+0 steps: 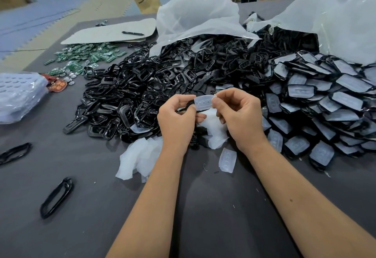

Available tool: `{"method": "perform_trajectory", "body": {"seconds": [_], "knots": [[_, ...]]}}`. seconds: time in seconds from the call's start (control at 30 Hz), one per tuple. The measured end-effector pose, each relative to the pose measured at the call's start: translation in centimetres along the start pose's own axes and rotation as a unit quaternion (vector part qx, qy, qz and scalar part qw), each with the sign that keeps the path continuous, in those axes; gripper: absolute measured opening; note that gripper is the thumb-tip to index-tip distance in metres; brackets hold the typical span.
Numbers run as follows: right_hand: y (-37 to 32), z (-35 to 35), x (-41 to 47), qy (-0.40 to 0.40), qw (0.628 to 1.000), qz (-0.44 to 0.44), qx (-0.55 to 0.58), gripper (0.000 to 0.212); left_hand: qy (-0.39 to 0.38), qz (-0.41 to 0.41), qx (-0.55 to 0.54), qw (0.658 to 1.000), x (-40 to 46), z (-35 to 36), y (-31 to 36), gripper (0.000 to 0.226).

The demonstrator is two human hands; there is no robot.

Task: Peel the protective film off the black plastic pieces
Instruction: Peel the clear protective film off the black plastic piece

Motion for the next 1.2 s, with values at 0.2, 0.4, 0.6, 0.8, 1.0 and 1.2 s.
{"method": "perform_trajectory", "body": {"seconds": [0.2, 0.4, 0.6, 0.8, 1.0, 1.2], "knots": [[0.4, -0.3, 0.1, 0.016, 0.998, 0.001, -0.054, 0.007, -0.028, -0.016, -0.018, 0.999, -0.1, 0.3, -0.2, 0.034], [0.1, 0.0, 0.0, 0.008, 0.997, -0.010, -0.081, 0.006, -0.062, -0.009, -0.024, 0.998, -0.5, 0.7, 0.3, 0.036], [-0.2, -0.6, -0.1, 0.053, 0.990, -0.014, -0.129, 0.011, -0.069, -0.015, -0.025, 0.997, -0.7, 0.8, 0.5, 0.034], [-0.2, -0.9, -0.1, 0.072, 0.987, -0.011, -0.145, 0.013, -0.063, -0.022, -0.029, 0.997, -0.6, 0.8, 0.4, 0.035], [-0.4, -0.8, -0.2, 0.072, 0.987, -0.008, -0.142, 0.014, -0.068, 0.006, -0.023, 0.997, -0.4, 0.9, 0.5, 0.019], [-0.6, -0.7, -0.4, 0.071, 0.986, -0.006, -0.152, 0.014, -0.068, 0.012, -0.011, 0.998, -0.3, 1.0, 0.4, 0.016]]}}
Point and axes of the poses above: each hand's wrist, its own x-axis towards the middle knuckle, its own z-axis out of the palm, y = z × x, the point moved 8 cm from there along x, towards the middle knuckle, and after that the axes turned 7 degrees about x, right-handed, at the moved point
